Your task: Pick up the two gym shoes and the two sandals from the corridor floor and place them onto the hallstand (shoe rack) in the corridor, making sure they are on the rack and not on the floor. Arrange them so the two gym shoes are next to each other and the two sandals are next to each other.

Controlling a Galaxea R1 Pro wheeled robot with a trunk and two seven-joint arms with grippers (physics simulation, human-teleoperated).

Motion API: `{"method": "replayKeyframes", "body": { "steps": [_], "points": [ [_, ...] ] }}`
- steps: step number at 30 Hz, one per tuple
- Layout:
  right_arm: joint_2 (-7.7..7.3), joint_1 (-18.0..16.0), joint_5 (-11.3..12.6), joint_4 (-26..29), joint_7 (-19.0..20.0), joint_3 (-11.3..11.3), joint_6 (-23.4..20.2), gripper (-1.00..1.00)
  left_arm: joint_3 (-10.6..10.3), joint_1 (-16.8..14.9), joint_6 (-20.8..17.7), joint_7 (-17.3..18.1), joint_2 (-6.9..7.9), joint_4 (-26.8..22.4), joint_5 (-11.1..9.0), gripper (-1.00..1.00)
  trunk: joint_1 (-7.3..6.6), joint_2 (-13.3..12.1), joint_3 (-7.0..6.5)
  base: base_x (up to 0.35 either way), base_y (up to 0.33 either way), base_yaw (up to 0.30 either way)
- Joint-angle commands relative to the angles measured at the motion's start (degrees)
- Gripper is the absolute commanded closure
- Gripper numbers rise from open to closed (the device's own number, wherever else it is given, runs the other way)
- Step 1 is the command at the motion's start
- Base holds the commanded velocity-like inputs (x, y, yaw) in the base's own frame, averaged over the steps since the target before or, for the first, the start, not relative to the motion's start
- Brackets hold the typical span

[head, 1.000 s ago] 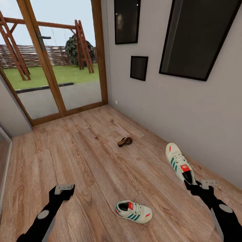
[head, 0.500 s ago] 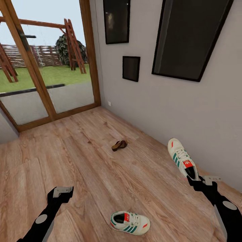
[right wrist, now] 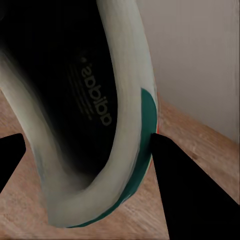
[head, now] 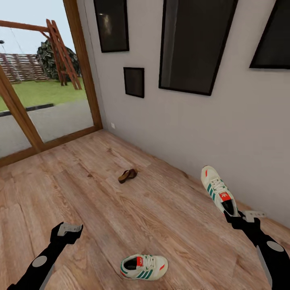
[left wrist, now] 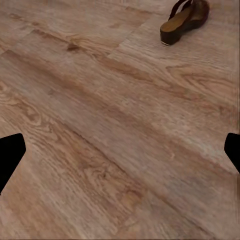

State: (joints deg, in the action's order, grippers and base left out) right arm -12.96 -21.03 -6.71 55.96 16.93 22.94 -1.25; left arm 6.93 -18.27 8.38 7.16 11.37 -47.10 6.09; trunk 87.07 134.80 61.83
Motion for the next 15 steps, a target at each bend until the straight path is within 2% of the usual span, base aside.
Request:
{"method": "replayKeyframes", "body": {
  "steps": [1, 5, 15],
  "points": [
    [0.06, -0.1, -0.5, 0.1, 0.4, 0.2, -0.2, 1.0, 0.3, 0.0, 0.2, 20.1, 2.29, 0.0, 2.2, -1.0, -0.01, 0.0, 0.05, 0.0, 0.0, -0.3],
    [0.07, -0.1, -0.5, 0.1, 0.4, 0.2, -0.2, 1.0, 0.5, 0.0, 0.1, 23.5, 3.01, 0.1, 2.5, -1.0, -0.01, 0.0, 0.05, 0.0, 0.0, -0.298],
    [0.04, -0.1, -0.5, 0.1, 0.4, 0.2, -0.2, 1.0, 0.5, 0.1, 0.1, 24.9, 3.42, 0.1, 2.8, -1.0, -0.01, 0.0, 0.05, 0.0, 0.0, -0.275]
  ]
}}
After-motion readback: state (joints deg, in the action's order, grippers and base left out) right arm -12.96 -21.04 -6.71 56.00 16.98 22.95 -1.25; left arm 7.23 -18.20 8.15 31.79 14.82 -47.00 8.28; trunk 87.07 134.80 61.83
